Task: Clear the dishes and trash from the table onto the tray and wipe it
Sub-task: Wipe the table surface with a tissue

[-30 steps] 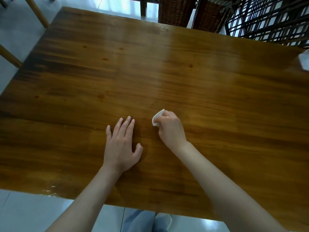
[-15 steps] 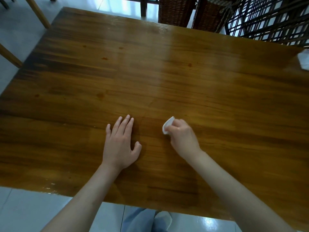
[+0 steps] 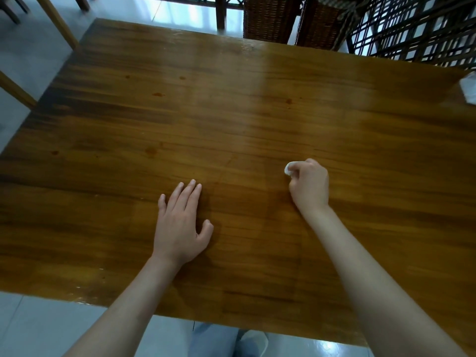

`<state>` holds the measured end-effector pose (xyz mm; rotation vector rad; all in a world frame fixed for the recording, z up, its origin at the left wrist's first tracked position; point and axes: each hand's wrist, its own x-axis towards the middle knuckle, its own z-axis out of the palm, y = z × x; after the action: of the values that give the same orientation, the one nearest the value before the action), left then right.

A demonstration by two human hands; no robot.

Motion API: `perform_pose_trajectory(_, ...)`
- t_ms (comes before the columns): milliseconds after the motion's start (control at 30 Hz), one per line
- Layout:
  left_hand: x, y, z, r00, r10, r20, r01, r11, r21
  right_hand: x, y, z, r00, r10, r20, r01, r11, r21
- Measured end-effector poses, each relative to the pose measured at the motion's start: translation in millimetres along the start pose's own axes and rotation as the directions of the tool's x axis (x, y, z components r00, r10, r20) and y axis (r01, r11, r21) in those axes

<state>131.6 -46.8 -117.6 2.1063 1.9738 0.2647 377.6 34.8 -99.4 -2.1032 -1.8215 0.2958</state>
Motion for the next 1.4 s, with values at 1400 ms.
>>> perform_pose_trajectory(1400, -37, -57, -18, 0.996, 0.075, 0.049, -0.078, 0.995, 0.063, -48, -120, 48, 0.952, -0.283, 0.119, 0.266, 0.954, 0.138)
